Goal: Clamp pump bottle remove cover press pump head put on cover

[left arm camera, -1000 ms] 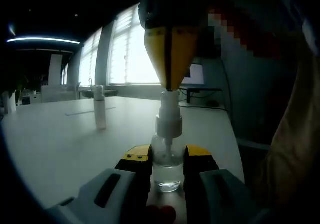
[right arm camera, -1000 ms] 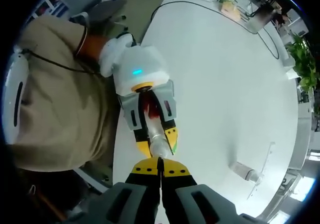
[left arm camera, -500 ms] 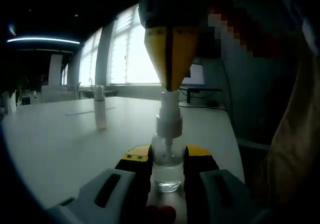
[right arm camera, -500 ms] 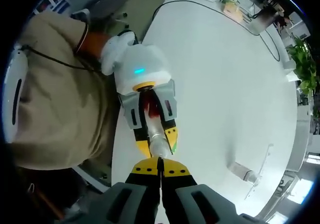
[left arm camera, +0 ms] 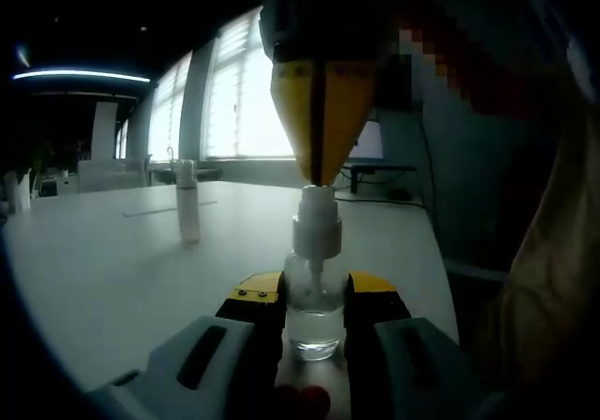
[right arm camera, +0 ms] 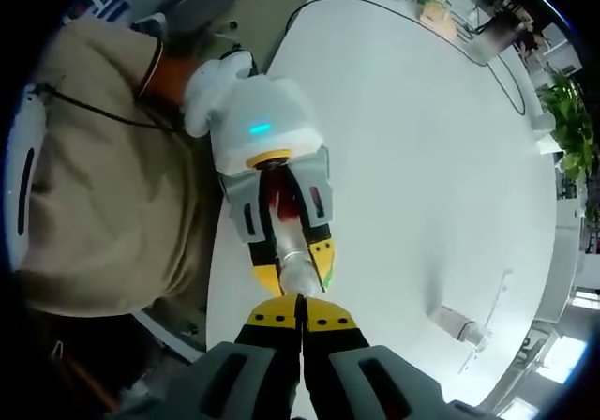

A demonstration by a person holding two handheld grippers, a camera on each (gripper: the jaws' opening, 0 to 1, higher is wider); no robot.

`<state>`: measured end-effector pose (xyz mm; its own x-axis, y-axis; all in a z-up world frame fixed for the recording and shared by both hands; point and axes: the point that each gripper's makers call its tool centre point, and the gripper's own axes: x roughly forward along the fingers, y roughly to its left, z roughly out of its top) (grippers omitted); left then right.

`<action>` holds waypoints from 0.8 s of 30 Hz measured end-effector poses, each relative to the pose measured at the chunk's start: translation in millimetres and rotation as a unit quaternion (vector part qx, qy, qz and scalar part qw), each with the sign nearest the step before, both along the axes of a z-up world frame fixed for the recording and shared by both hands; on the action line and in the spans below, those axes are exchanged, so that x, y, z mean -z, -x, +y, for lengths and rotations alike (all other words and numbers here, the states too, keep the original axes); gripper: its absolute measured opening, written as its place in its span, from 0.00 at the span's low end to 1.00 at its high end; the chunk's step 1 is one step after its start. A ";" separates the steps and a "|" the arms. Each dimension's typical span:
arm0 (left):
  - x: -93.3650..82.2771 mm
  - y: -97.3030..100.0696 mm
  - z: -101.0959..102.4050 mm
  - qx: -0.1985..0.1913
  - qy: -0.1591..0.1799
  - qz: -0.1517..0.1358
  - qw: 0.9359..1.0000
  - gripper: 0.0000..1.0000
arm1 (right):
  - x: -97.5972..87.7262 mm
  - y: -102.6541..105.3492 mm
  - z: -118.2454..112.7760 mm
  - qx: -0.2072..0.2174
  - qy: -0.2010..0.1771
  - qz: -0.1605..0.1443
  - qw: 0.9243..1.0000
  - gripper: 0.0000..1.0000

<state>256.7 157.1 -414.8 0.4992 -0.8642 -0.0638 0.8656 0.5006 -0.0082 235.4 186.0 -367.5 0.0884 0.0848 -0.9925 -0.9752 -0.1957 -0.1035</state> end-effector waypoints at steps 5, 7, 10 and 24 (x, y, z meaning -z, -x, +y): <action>-0.1 -0.2 0.3 0.000 0.000 0.000 1.000 0.15 | 0.2 0.4 0.5 0.001 0.000 0.000 1.000 0.00; -0.2 -0.2 0.3 0.000 0.000 0.000 1.000 0.15 | 0.1 0.2 0.8 0.001 0.002 -0.002 1.000 0.00; 0.0 -0.6 0.6 0.000 0.000 0.000 1.000 0.15 | -0.2 -0.3 0.9 0.002 0.003 -0.004 1.000 0.00; -0.6 0.7 0.3 0.000 0.000 -0.001 1.000 0.15 | -7.2 -1.3 1.1 0.009 -0.012 0.005 1.000 0.00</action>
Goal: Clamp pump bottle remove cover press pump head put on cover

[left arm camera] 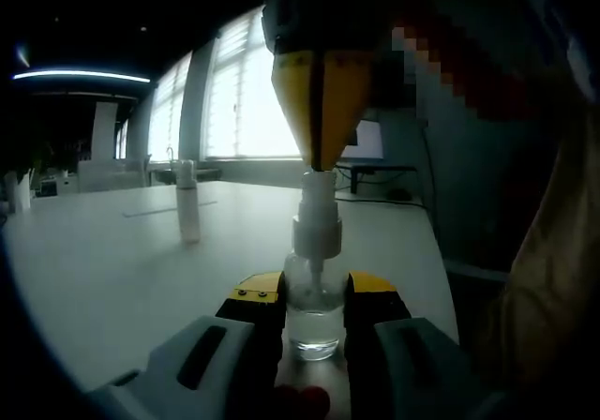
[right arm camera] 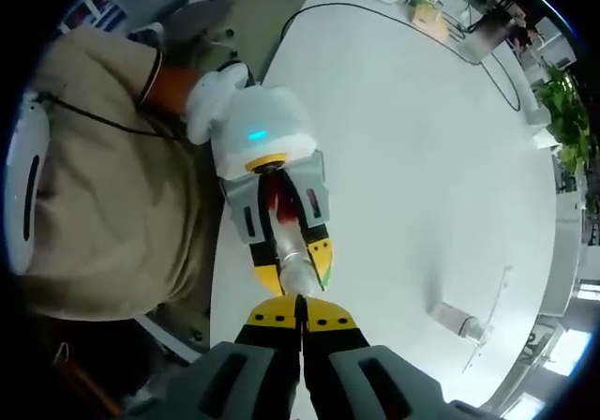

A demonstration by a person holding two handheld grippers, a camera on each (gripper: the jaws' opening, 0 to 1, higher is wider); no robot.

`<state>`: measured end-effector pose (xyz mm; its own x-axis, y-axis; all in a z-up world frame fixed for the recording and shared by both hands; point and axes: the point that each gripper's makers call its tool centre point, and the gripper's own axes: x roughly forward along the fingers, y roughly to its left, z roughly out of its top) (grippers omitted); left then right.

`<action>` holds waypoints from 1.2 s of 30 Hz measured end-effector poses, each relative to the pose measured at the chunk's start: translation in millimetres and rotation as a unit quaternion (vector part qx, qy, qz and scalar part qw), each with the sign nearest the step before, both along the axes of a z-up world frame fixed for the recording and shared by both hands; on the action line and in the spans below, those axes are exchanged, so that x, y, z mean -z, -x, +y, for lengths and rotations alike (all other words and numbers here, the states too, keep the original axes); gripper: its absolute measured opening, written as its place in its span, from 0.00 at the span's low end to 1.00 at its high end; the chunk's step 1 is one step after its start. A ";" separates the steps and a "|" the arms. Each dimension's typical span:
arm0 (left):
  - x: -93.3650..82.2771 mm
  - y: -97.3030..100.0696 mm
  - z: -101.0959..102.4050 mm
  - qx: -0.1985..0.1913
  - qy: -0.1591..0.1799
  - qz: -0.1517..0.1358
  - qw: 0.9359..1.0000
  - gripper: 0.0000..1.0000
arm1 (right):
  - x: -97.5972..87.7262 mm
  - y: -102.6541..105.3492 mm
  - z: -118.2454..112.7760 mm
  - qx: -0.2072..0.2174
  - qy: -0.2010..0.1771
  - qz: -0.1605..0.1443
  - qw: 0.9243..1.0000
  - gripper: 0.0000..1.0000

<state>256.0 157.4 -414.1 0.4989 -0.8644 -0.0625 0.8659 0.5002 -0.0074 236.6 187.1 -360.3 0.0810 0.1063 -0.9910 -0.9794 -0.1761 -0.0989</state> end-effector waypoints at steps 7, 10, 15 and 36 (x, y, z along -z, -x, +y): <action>0.3 -0.2 0.3 0.000 0.000 0.000 1.000 0.15 | -0.1 -0.3 -0.2 -0.002 0.000 -0.002 1.000 0.00; 0.3 -0.2 0.1 0.000 0.000 0.000 1.000 0.15 | -0.1 -0.2 -0.4 -0.002 0.001 -0.003 1.000 0.00; 0.4 -0.4 0.1 0.000 0.000 0.000 1.000 0.15 | -0.3 -0.4 -0.8 -0.002 0.000 -0.003 1.000 0.00; 0.9 -1.6 0.6 0.000 0.000 0.000 1.000 0.15 | 3.8 2.2 -1.8 0.000 0.004 0.000 1.000 0.00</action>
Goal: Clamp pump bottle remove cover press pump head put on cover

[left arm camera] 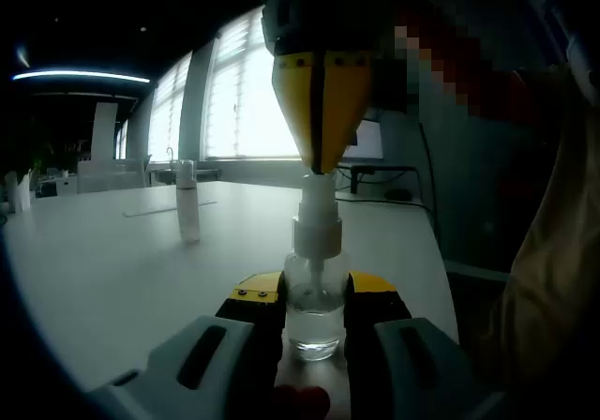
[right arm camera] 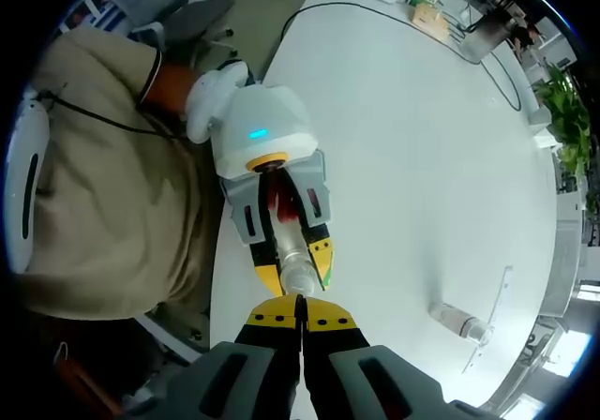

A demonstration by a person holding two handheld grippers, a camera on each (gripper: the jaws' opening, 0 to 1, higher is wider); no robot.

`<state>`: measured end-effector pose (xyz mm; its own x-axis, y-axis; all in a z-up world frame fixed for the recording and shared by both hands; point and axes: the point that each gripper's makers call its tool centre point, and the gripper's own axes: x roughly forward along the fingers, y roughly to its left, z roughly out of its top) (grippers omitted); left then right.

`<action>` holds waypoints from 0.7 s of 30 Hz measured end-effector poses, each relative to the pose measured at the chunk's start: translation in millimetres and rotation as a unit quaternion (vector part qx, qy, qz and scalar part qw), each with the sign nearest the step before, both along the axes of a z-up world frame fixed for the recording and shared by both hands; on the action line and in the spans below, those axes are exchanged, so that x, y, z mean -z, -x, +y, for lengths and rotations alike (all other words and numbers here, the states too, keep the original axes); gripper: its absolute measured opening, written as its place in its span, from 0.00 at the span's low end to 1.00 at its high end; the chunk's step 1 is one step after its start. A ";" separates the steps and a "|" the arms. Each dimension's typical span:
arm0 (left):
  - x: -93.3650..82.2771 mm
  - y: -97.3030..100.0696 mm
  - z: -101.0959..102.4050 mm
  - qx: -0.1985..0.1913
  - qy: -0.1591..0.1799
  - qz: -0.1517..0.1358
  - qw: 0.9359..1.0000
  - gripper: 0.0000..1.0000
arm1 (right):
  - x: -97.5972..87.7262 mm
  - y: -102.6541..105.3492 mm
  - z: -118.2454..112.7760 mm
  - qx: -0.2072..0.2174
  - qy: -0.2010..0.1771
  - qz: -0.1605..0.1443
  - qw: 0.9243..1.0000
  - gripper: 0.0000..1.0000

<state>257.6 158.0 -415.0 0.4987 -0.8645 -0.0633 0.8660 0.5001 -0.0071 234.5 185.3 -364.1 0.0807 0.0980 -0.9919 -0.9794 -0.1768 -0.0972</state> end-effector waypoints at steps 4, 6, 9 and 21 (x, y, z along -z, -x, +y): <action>0.1 0.0 -0.2 0.000 0.000 0.000 1.000 0.15 | 3.8 0.7 0.0 0.000 0.010 -0.004 1.000 0.00; 0.1 0.0 -0.2 0.000 0.000 0.001 1.000 0.15 | 3.6 1.1 -0.2 0.000 0.012 -0.006 1.000 0.00; 0.2 -0.3 0.0 -0.001 0.000 0.000 1.000 0.15 | 3.5 0.9 -0.3 -0.002 0.013 -0.009 1.000 0.00; -0.3 0.4 -0.8 -0.001 0.000 0.000 1.000 0.15 | 3.0 0.8 -0.7 0.001 0.006 -0.006 1.000 0.00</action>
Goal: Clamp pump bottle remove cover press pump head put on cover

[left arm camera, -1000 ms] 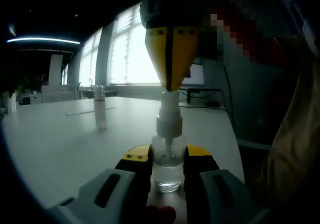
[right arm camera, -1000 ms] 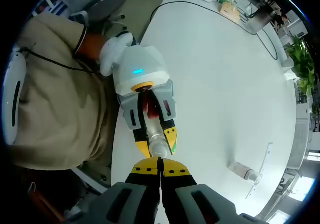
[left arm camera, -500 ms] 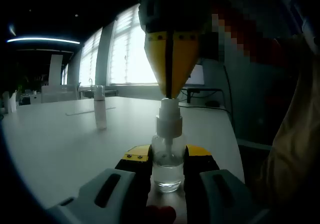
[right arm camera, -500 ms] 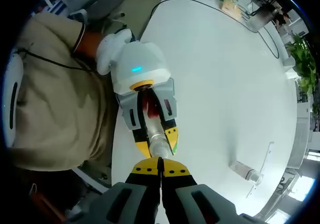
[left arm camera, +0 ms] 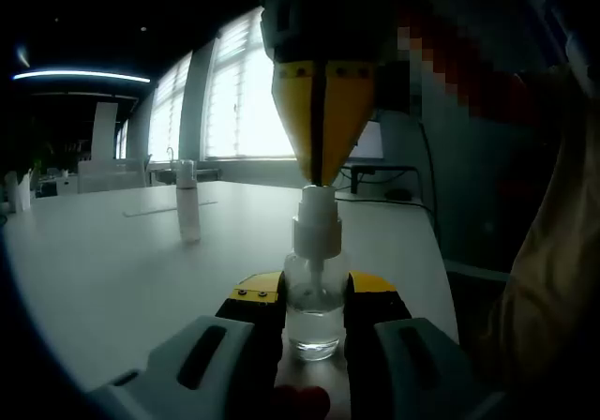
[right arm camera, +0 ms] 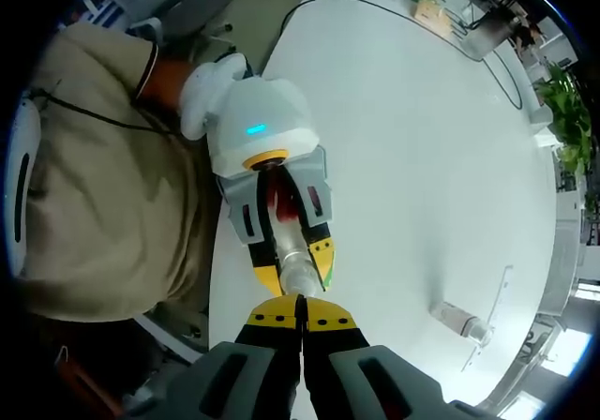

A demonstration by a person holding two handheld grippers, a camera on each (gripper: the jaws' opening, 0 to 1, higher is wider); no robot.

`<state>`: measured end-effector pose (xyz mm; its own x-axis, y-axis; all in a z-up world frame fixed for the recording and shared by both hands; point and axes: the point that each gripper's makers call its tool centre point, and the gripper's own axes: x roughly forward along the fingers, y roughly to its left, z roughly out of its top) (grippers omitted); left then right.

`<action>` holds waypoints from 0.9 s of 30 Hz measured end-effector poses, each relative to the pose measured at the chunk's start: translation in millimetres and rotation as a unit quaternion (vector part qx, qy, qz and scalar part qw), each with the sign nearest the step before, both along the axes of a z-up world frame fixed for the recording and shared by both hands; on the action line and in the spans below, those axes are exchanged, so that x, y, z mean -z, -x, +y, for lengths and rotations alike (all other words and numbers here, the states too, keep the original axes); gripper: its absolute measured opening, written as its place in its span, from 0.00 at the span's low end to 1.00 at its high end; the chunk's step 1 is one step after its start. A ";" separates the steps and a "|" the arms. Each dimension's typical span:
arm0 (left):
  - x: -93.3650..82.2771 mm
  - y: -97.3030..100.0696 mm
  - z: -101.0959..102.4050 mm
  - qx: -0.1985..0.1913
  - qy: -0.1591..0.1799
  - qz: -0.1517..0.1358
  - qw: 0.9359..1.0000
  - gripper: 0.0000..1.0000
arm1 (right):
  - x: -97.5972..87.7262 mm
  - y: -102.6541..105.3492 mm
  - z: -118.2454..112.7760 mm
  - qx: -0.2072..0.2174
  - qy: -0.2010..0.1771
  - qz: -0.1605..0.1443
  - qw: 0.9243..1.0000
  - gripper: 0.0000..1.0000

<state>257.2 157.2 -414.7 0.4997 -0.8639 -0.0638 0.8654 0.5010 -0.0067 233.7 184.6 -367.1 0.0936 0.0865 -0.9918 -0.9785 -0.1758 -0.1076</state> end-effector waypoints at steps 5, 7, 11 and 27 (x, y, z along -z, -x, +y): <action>0.1 -0.4 0.2 0.000 0.000 -0.001 1.000 0.15 | -3.7 -1.2 0.0 -0.002 -0.004 -0.001 1.000 0.00; 0.2 -0.4 0.2 0.000 0.000 0.000 1.000 0.15 | -6.5 -1.7 -0.3 -0.005 -0.009 0.000 1.000 0.00; 0.0 -0.2 -0.1 0.001 0.000 0.000 1.000 0.15 | -7.6 -1.4 -0.2 -0.008 -0.014 0.001 1.000 0.00; 0.3 -0.7 0.3 0.000 0.001 0.000 1.000 0.15 | -6.5 -0.9 0.4 -0.010 -0.007 -0.002 1.000 0.00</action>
